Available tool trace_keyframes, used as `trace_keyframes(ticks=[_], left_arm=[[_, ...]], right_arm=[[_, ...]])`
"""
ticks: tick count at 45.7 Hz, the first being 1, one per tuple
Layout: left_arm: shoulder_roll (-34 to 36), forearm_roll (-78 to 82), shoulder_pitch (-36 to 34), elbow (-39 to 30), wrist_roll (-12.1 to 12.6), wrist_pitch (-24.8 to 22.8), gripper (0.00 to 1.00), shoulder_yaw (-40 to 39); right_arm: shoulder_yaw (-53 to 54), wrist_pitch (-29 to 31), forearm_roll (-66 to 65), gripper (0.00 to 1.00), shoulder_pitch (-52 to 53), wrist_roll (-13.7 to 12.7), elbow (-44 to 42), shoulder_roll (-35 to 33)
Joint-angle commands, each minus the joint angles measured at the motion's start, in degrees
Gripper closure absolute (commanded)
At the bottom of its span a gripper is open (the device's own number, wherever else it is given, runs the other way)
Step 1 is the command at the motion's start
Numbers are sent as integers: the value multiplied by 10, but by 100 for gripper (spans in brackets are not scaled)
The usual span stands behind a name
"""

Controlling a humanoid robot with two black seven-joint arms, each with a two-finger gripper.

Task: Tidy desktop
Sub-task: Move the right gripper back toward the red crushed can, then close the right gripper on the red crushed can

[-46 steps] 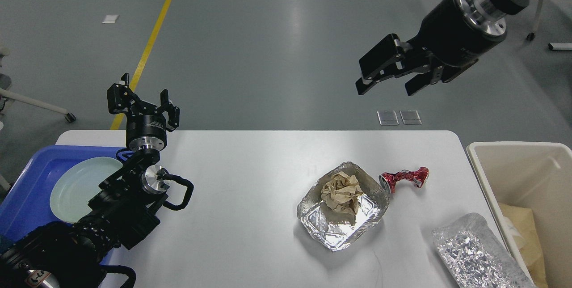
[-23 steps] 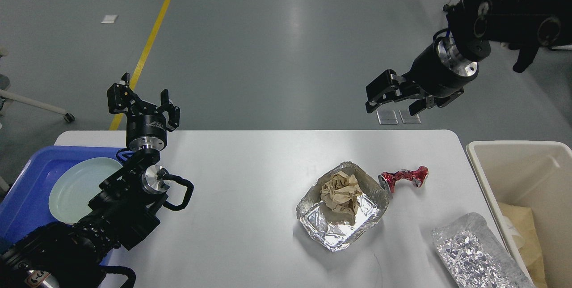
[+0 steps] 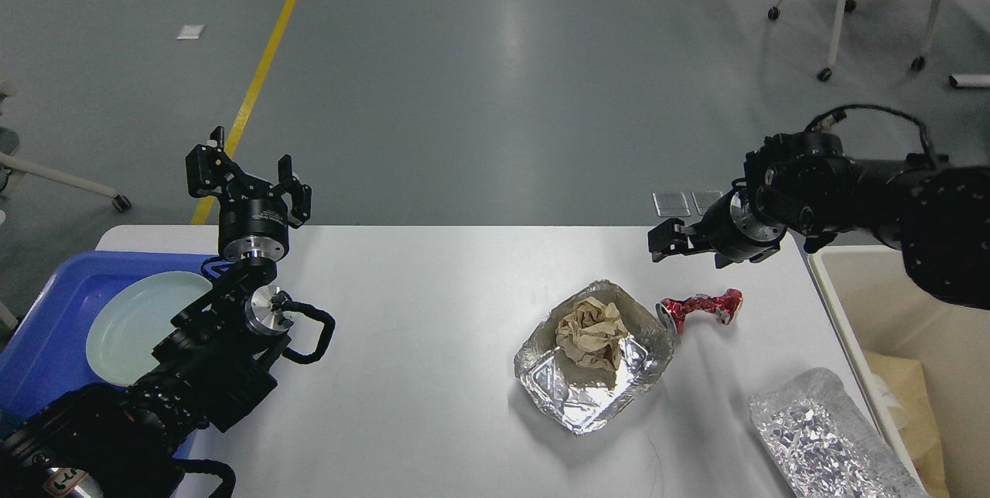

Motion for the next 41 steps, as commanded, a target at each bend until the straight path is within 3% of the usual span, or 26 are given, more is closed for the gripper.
trace_keyframes(ticks=[1, 15, 18, 23, 41], left_arm=[[0, 0, 0, 0, 0, 0, 0, 0], [0, 0, 0, 0, 0, 0, 0, 0], [0, 0, 0, 0, 0, 0, 0, 0], [0, 0, 0, 0, 0, 0, 0, 0], [0, 0, 0, 0, 0, 0, 0, 0]], right_arm=[[-7, 0, -6, 2, -54, -16, -78, 1], [-7, 1, -8, 4, -103, -45, -100, 1], [-4, 1, -8, 9, -116, -45, -112, 2], [-1, -1, -8, 25, -139, -46, -139, 5], [10, -46, 1, 40, -170, -64, -158, 15]])
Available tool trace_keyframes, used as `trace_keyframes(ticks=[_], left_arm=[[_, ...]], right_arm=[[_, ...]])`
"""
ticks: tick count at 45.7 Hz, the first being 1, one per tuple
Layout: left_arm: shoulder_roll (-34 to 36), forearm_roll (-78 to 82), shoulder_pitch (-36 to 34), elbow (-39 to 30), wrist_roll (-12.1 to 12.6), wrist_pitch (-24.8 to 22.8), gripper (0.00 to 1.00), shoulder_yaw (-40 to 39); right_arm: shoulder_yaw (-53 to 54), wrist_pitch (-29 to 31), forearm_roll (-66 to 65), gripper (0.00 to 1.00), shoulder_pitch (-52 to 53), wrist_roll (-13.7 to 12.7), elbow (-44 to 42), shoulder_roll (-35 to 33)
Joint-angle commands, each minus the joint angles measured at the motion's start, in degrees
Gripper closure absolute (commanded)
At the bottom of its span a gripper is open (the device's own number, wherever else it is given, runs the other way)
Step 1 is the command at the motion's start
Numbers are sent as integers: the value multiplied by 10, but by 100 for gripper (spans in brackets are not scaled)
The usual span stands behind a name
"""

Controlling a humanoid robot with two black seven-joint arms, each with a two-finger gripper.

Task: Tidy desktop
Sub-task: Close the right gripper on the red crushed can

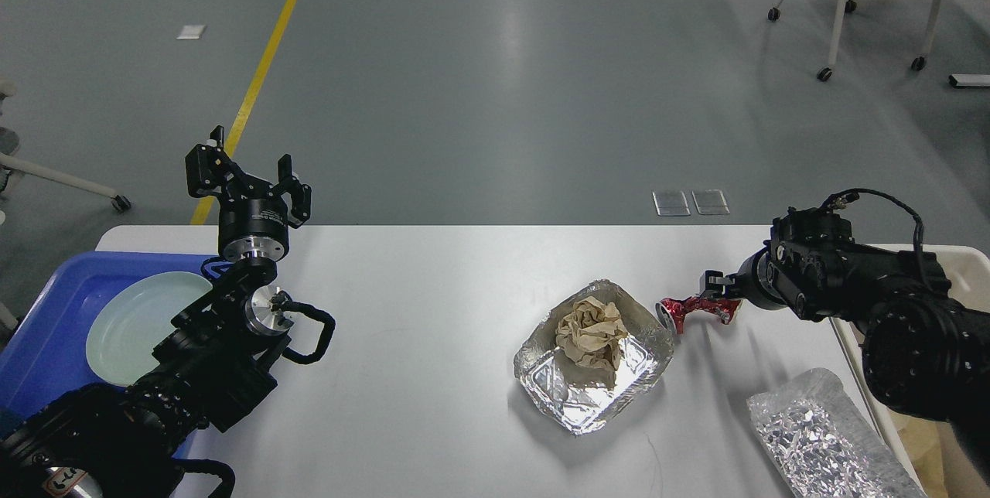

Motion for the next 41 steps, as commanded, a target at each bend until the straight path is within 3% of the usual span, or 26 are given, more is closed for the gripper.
trace_keyframes(ticks=[1, 13, 27, 31, 41], left_arm=[[0, 0, 0, 0, 0, 0, 0, 0], [0, 0, 0, 0, 0, 0, 0, 0], [0, 0, 0, 0, 0, 0, 0, 0], [0, 0, 0, 0, 0, 0, 0, 0], [0, 0, 0, 0, 0, 0, 0, 0]], right_arm=[[4, -9, 2, 40, -4, -1, 0, 0], [10, -9, 2, 52, -10, -1, 0, 0], [10, -9, 2, 92, -20, 0, -1, -3], [11, -9, 2, 98, -20, 1, -1, -3], [11, -10, 2, 100, -20, 5, -1, -2]])
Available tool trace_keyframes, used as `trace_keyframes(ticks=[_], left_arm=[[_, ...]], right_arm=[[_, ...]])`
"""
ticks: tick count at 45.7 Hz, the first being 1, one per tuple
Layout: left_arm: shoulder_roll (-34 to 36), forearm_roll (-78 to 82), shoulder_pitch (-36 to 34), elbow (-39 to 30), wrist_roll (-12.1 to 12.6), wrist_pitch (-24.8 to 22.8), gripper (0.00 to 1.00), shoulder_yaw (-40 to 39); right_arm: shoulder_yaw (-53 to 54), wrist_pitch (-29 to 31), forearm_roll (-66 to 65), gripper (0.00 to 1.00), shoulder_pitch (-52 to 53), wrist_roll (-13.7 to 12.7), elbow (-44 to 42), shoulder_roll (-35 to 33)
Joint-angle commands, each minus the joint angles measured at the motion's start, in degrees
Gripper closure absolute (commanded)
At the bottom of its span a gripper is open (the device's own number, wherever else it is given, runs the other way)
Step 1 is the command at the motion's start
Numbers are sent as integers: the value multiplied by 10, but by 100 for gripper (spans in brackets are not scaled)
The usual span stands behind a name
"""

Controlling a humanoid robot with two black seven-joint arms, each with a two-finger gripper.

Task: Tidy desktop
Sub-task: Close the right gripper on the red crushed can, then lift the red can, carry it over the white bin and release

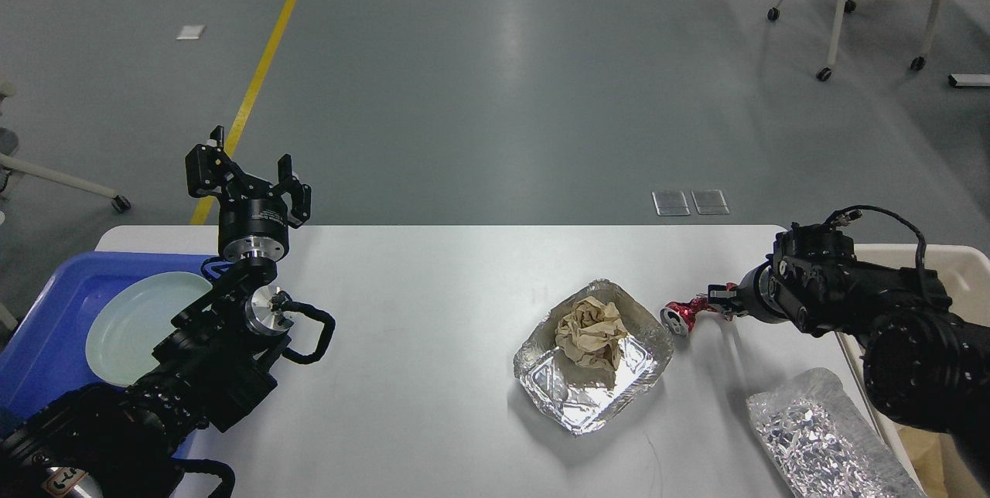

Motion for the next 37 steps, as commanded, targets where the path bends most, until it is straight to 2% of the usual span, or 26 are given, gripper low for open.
trace_keyframes(ticks=[1, 9, 13, 33, 37], left_arm=[[0, 0, 0, 0, 0, 0, 0, 0], [0, 0, 0, 0, 0, 0, 0, 0], [0, 0, 0, 0, 0, 0, 0, 0], [0, 0, 0, 0, 0, 0, 0, 0], [0, 0, 0, 0, 0, 0, 0, 0]], right_arm=[[0, 0, 0, 100, 0, 3, 0, 1], [0, 9, 0, 100, 14, 7, 3, 2], [5, 22, 1, 100, 40, 22, 8, 0], [16, 260, 0, 100, 287, 104, 19, -31], [19, 268, 0, 100, 345, 127, 30, -31]])
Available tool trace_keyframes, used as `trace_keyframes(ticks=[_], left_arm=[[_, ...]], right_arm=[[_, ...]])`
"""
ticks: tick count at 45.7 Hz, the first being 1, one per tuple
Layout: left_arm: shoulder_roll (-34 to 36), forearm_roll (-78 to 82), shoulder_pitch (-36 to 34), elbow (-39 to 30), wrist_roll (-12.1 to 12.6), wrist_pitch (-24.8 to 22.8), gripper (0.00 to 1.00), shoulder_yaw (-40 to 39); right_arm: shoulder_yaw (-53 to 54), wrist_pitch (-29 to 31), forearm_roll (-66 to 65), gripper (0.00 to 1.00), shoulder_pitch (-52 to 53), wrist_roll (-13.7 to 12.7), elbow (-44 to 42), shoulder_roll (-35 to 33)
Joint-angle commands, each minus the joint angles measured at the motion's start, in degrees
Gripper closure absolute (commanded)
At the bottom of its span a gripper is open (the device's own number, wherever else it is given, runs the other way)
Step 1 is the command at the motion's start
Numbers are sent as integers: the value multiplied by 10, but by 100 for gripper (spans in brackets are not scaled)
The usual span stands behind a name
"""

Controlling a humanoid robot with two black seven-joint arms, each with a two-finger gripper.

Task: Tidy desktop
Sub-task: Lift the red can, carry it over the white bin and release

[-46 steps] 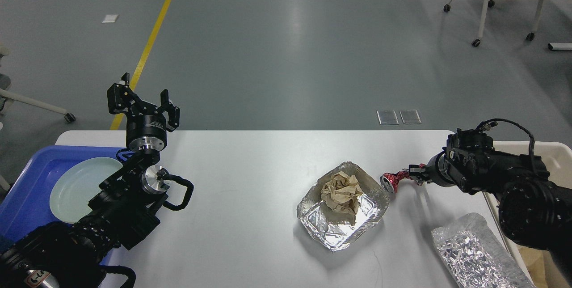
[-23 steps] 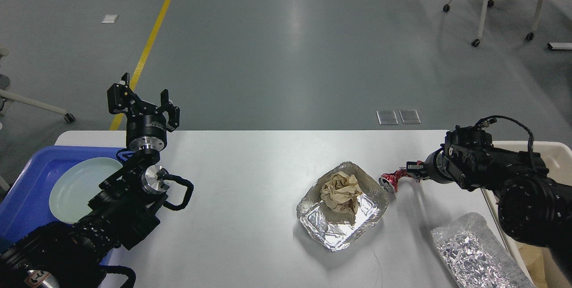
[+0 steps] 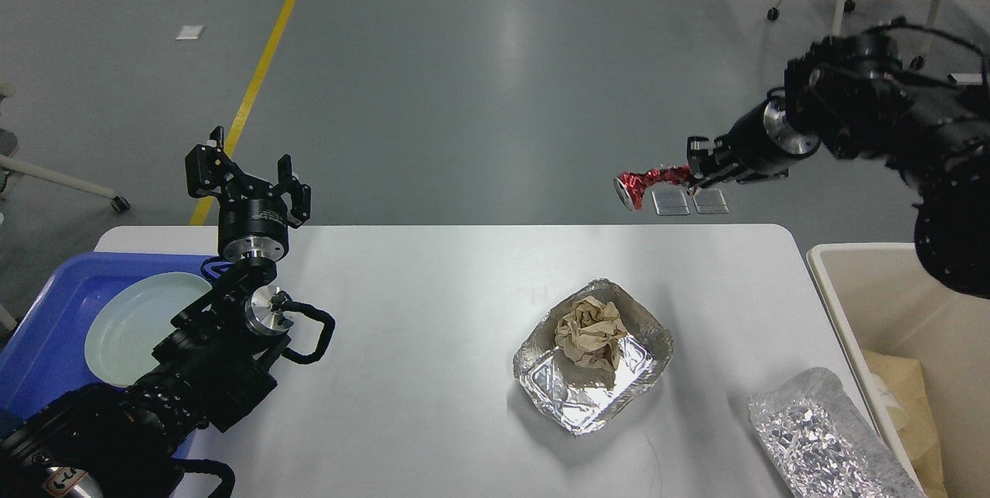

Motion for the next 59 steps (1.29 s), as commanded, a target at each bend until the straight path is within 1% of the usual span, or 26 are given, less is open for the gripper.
trace_keyframes(ticks=[1, 5, 9, 16, 22, 27, 31, 36, 40, 45, 51, 59], left_arm=[[0, 0, 0, 0, 0, 0, 0, 0], [0, 0, 0, 0, 0, 0, 0, 0], [0, 0, 0, 0, 0, 0, 0, 0], [0, 0, 0, 0, 0, 0, 0, 0], [0, 0, 0, 0, 0, 0, 0, 0], [0, 0, 0, 0, 0, 0, 0, 0], [0, 0, 0, 0, 0, 0, 0, 0], [0, 0, 0, 0, 0, 0, 0, 0], [0, 0, 0, 0, 0, 0, 0, 0], [0, 0, 0, 0, 0, 0, 0, 0], [0, 0, 0, 0, 0, 0, 0, 0], [0, 0, 0, 0, 0, 0, 0, 0]], right_arm=[[5, 24, 1, 100, 86, 32, 16, -1], [21, 24, 1, 100, 154, 47, 52, -11], [52, 24, 1, 100, 231, 47, 112, -36], [122, 24, 0, 100, 383, 45, 280, -94], [138, 24, 1, 100, 501, 44, 405, -122], [139, 24, 1, 100, 568, 44, 478, -137], [138, 24, 0, 100, 590, 43, 508, -145], [122, 24, -11, 100, 582, 40, 502, -150], [97, 24, -40, 100, 533, 40, 477, -152], [75, 24, -81, 100, 425, 40, 411, -152], [36, 24, -129, 100, 267, 40, 301, -147], [-13, 24, -142, 100, 116, 40, 176, -145]])
